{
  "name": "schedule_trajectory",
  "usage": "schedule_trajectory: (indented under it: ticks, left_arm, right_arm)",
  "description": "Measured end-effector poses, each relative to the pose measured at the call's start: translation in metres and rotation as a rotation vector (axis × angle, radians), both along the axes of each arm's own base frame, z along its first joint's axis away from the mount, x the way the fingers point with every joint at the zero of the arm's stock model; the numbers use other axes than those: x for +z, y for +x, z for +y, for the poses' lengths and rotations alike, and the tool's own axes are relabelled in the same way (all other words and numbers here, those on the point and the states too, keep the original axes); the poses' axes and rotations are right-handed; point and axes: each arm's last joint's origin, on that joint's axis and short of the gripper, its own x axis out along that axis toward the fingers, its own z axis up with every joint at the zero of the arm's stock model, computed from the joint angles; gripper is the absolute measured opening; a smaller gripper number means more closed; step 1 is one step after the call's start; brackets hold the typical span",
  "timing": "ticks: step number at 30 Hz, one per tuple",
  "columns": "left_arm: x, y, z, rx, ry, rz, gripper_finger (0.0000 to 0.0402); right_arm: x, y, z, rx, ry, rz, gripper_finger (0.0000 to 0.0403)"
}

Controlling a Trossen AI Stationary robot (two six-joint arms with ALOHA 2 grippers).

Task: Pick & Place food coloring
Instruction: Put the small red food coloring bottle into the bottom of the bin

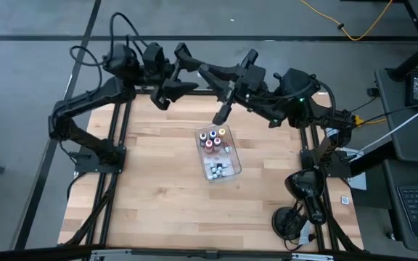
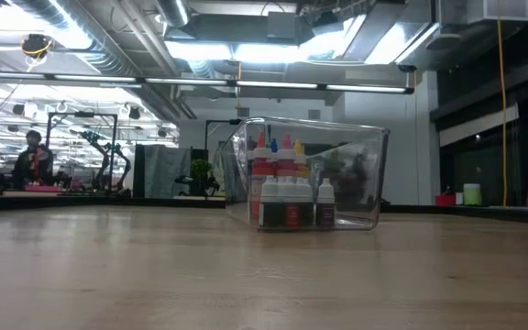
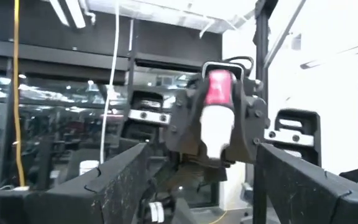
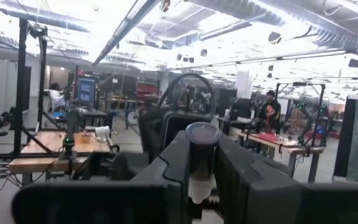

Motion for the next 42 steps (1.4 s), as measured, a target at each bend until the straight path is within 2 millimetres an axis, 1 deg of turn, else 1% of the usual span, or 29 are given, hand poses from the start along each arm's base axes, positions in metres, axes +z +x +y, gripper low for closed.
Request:
schedule_trajectory:
  ticks: [3, 7, 16, 19, 25, 29, 36, 42]
  left_arm:
    - [-0.002, 0.008, -0.004, -0.023, 0.002, -0.011, 0.0294]
    - [-0.001, 0.012, -0.009, -0.033, 0.002, -0.061, 0.0294]
    - [0.0, 0.013, -0.012, -0.02, -0.016, -0.088, 0.0292]
    - [0.001, 0.013, -0.012, -0.021, -0.028, -0.086, 0.0279]
    - [0.001, 0.014, -0.012, -0.023, -0.029, -0.086, 0.0228]
    - [0.001, 0.013, -0.012, -0.025, -0.034, -0.085, 0.0203]
    - [0.006, 0.009, -0.014, -0.051, -0.041, -0.146, 0.0185]
    - [0.004, 0.01, -0.013, -0.053, -0.052, -0.114, 0.018]
  right_arm:
    - [0.0, 0.0, 0.0, -0.001, -0.002, -0.003, 0.0057]
    - [0.001, 0.0, 0.0, -0.001, -0.002, -0.004, 0.0056]
    - [0.001, 0.0, 0.0, -0.002, -0.005, -0.004, 0.0056]
    - [0.001, 0.0, 0.0, -0.002, -0.005, -0.004, 0.0056]
    - [0.001, 0.0, 0.0, -0.002, -0.005, -0.004, 0.0059]
    - [0.001, 0.0, 0.0, -0.002, -0.005, -0.003, 0.0058]
    - [0.001, 0.0, 0.0, -0.003, -0.005, -0.003, 0.0059]
    - [0.001, 0.0, 0.0, -0.003, -0.005, -0.003, 0.006]
